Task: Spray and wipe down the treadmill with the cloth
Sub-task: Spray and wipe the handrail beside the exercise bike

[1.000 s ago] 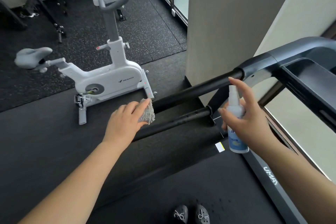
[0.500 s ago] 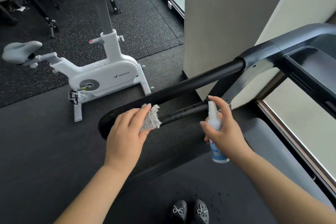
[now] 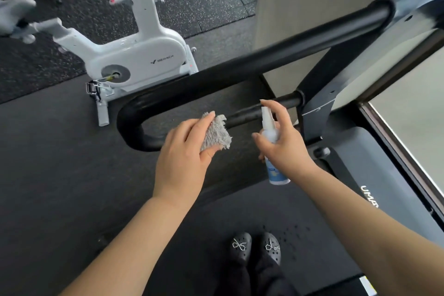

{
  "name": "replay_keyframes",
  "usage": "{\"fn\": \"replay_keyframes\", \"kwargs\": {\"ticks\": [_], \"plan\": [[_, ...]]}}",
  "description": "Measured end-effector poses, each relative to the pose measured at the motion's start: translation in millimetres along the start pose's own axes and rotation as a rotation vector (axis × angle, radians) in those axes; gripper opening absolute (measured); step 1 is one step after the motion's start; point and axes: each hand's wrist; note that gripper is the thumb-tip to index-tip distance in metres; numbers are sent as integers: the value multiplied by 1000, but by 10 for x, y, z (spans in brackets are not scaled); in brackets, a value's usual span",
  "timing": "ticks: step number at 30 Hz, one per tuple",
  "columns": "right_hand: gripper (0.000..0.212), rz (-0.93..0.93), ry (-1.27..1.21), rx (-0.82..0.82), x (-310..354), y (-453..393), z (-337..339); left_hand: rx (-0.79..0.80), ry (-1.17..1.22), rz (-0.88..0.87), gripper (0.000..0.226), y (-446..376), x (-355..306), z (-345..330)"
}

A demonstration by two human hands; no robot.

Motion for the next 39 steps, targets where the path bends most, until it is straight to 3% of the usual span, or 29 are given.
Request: {"fn": "replay_keyframes", "kwargs": {"ticks": [6, 16, 20, 30, 39], "plan": [[50, 5, 12, 87, -130, -78, -348, -24, -28, 73, 58, 113, 235, -59], [49, -118, 14, -46, -244, -184, -73, 9, -50, 77, 57, 55, 291, -160], [62, -131, 21, -73, -275, -184, 74, 39, -45, 67, 57, -10, 239, -269], [69, -61, 24, -88, -316, -124, 359, 69, -88, -84, 60, -521, -168, -738], [69, -106, -50, -188, -451, -4, 745, 200, -229, -223, 64, -1324, -989, -1755]]}}
Point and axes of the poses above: each hand's wrist, its own y-axis away from the middle knuckle, its own z-axis out of the back of the hand, x = y × z, and after that the axes turned 12 degrees about z, right-handed
